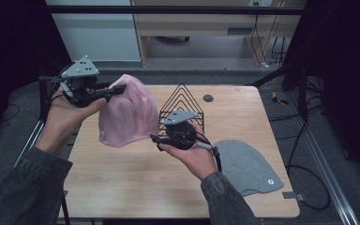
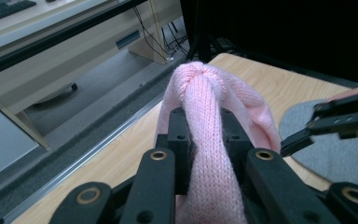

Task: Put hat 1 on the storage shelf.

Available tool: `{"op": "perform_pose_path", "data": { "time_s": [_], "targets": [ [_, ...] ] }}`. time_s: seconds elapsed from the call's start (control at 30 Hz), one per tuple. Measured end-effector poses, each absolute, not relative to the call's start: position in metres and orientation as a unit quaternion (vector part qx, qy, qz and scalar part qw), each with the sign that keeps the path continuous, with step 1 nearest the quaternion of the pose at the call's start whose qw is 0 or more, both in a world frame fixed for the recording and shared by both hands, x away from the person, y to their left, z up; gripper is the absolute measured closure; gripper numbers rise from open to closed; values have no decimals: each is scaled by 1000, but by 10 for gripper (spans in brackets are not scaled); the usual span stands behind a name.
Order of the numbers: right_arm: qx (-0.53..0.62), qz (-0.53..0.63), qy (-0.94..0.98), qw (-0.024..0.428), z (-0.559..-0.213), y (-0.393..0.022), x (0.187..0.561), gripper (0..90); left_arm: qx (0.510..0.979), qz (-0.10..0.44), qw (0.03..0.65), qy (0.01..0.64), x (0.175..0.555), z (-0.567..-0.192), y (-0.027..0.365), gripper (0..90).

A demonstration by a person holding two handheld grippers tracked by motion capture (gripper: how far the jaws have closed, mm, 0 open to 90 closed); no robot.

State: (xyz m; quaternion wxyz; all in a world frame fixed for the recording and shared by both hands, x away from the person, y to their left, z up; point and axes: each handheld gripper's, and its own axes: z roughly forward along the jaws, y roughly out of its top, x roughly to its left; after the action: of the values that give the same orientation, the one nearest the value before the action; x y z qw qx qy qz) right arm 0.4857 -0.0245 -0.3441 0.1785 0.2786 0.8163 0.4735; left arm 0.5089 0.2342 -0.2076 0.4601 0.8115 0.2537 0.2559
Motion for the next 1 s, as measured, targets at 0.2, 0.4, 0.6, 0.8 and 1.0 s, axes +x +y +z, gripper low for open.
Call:
{"op": "perform_pose_path", "data": {
  "time_s": [0.2,0.4,0.6,0.8,1.0],
  "targets": [
    [294,481,809,164,-333,-12,506,397,802,260,473,257,516,-192,229,778],
    [282,470,817,178,-315,-15,523,734,804,277,462,251,531,-186,227,776],
    [269,457,824,200,-301,-32,543,759,798,259,476,261,554,-184,224,773],
    [270,456,823,204,-297,-47,562,795,795,263,479,265,568,-182,213,772],
    [273,463,815,216,-292,-56,568,818,784,269,492,268,577,-180,204,772]
  ]
}}
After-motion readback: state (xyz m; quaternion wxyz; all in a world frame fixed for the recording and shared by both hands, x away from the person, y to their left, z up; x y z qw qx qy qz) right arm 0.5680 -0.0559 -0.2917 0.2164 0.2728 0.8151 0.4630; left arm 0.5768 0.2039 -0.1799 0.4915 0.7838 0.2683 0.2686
